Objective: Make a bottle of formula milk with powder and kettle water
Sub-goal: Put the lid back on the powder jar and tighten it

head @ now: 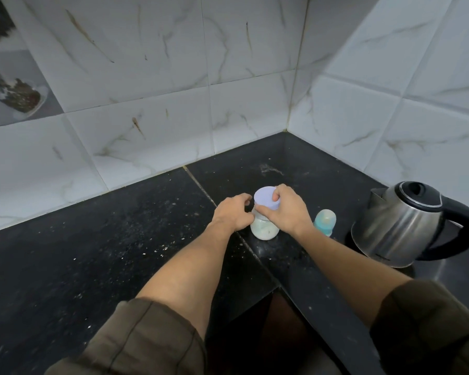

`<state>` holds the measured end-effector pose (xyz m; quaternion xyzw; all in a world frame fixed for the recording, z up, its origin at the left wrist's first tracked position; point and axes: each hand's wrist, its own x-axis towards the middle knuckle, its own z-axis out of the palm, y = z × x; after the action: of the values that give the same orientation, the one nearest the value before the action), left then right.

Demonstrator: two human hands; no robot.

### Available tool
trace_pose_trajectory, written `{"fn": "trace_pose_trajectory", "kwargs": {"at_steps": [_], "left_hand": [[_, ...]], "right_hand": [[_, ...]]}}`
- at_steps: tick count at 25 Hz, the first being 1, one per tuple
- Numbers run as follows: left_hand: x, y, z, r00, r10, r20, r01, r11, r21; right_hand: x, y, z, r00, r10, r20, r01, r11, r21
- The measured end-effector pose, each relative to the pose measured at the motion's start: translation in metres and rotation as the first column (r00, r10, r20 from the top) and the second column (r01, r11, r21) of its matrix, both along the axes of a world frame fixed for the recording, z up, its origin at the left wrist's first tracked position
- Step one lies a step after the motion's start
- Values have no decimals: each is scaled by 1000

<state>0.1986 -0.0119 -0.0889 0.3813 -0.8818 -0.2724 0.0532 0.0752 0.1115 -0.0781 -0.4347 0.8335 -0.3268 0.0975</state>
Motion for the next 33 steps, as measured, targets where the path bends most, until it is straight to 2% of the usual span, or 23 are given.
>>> {"fn": "trace_pose_trajectory", "kwargs": {"at_steps": [5, 17, 22, 25, 27, 28, 31, 33], "left_hand": [[-1, 14, -21, 997, -41, -62, 45, 996, 74], [-17, 15, -39, 986, 74, -146, -56, 991, 124], [-20, 15, -45, 980, 107, -170, -74, 979, 188], [-21, 11, -44, 984, 90, -154, -60, 980, 188], [-22, 10, -41, 988, 69, -139, -45, 985, 169], [-22, 10, -40, 989, 61, -136, -39, 986, 162], [-22, 8, -39, 989, 47, -139, -26, 989, 146], [-23, 8, -38, 989, 50, -141, -27, 987, 160]], "right_hand": [[0, 9, -12, 1000, 28, -14, -27, 997, 66], [-6, -13, -8, 979, 118, -169, -50, 930, 364], [-4, -22, -4, 968, 41, -248, 58, 925, 377], [1, -24, 3, 936, 17, -351, 151, 882, 446], [0, -27, 15, 899, 91, -429, 167, 834, 526], [-3, -29, 22, 898, 135, -418, 138, 817, 560], [-7, -34, 36, 927, 271, -257, -63, 791, 608], [-7, -34, 37, 884, 371, -284, -117, 764, 634]]}}
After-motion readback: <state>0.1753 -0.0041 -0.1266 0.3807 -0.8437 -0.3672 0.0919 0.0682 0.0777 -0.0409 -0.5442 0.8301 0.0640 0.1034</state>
